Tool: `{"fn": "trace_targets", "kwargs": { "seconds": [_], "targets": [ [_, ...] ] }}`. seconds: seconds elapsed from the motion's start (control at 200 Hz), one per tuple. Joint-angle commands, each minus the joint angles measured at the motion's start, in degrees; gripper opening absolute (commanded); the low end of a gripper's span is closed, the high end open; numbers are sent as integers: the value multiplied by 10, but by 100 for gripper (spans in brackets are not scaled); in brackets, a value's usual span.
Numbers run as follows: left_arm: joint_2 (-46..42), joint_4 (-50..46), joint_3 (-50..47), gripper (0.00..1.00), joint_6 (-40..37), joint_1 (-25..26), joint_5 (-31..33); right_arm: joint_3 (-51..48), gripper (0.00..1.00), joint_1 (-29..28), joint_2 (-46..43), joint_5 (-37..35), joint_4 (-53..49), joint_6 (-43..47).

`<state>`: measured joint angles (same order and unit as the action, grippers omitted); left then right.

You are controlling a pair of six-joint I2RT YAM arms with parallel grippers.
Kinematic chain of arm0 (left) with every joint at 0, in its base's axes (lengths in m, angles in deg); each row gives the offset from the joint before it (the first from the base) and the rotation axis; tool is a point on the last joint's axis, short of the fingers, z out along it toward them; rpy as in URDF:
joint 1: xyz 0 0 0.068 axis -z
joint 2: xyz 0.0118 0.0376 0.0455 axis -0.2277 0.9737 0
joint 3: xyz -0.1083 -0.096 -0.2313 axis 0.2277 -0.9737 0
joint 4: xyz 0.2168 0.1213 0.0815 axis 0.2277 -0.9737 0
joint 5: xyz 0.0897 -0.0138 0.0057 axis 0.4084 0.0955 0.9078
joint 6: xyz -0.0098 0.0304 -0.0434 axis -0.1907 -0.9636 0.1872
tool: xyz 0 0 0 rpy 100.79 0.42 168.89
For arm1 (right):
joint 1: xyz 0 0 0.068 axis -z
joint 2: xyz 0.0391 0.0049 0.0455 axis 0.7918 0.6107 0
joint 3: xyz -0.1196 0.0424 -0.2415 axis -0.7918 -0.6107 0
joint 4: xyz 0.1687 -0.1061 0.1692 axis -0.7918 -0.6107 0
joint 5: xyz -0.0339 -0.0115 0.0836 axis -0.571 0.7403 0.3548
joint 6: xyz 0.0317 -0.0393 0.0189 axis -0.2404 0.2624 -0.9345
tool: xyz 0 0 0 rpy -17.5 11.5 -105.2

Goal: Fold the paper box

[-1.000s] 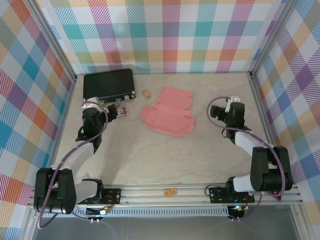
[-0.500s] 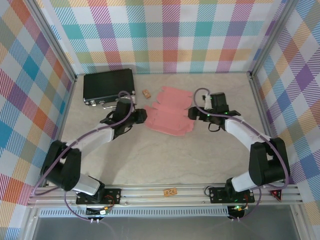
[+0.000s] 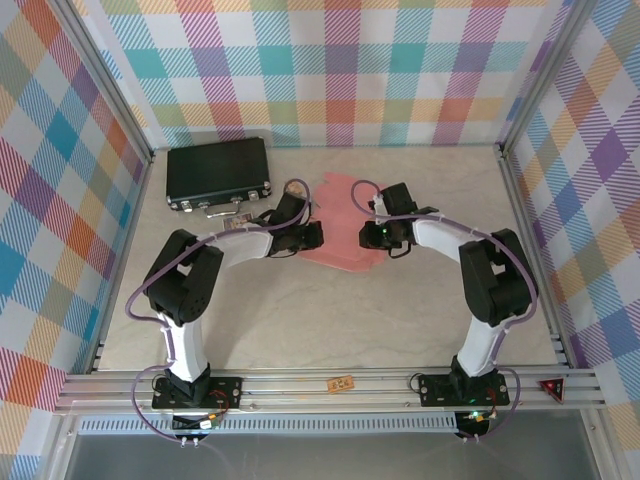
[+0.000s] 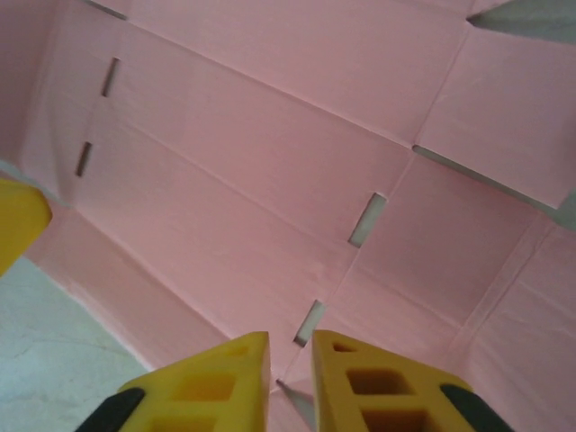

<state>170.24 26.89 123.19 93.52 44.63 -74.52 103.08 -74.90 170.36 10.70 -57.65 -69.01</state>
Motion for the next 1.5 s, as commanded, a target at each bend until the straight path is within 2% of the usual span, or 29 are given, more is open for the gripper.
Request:
{"fn": "trace_targets", "kwargs": {
  "seconds": [0.0,0.19,0.455,0.64,0.795,0.975,1.025,1.185,1.345,1.495],
  "targets": [
    [11,-23,13,0,9,10,-9,13,19,-4,17,-12,-28,-13],
    [23,-30,-12,0,10,16,0,-9,18,-13,23,-25,-31,-29],
    [-5,-40,-58,0,3,20,14,-75,18,-50,-3,-31,-32,-50],
    [-36,-65,-93,0,-8,22,28,-127,18,-93,-48,-38,-13,-96],
    [-75,-77,-131,0,-20,23,64,-165,18,-139,-76,-21,28,-134],
    [-82,-102,-111,0,-37,23,77,-165,20,-171,-107,-25,44,-141],
    [-84,-108,-100,0,-37,23,76,-156,20,-170,-127,-46,31,-134],
    [-110,-115,-74,11,-25,24,66,-96,22,-153,-170,-102,-29,-86],
    [-133,-112,-64,14,10,31,53,-36,22,-89,-151,-77,-48,-40],
    [-127,-76,-68,14,55,50,25,41,20,-23,-66,-14,-60,-1]
  ]
}}
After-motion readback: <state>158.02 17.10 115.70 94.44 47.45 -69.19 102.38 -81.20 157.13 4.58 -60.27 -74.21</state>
